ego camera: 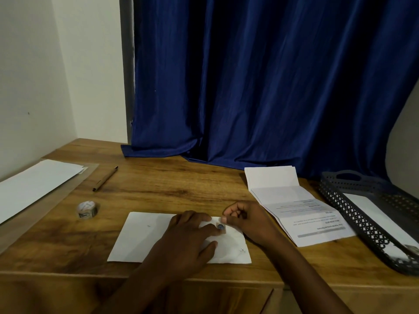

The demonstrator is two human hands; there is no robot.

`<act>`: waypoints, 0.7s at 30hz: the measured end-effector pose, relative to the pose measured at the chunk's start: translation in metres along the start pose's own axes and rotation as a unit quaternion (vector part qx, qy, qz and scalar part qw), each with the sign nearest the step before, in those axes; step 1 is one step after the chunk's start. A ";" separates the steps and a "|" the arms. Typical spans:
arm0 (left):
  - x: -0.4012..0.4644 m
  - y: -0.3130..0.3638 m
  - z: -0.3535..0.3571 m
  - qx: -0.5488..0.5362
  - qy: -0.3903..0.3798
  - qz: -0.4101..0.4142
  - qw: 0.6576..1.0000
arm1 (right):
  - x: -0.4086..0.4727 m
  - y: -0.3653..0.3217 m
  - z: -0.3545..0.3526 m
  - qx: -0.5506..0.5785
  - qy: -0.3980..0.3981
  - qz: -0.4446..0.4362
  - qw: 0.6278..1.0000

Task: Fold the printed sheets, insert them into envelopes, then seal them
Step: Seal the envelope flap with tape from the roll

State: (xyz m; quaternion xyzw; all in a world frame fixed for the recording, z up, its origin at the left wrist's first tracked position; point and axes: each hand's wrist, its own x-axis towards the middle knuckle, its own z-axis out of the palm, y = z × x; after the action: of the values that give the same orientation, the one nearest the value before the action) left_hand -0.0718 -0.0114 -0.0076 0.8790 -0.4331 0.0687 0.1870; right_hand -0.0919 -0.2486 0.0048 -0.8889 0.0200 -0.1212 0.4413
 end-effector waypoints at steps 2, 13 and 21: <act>0.001 0.000 0.001 0.004 0.006 -0.001 1.000 | -0.003 0.001 0.000 -0.025 -0.001 -0.006 1.000; 0.002 0.003 -0.001 0.030 0.020 -0.007 0.999 | -0.010 -0.003 -0.012 -0.037 -0.069 -0.018 0.997; 0.002 0.004 -0.002 0.060 -0.004 -0.003 0.998 | -0.008 -0.003 -0.010 -0.006 -0.052 -0.008 0.999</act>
State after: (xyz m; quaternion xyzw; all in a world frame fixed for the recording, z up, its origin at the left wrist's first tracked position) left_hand -0.0739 -0.0146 -0.0039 0.8901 -0.4265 0.0910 0.1324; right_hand -0.1023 -0.2533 0.0108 -0.8967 -0.0088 -0.0783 0.4356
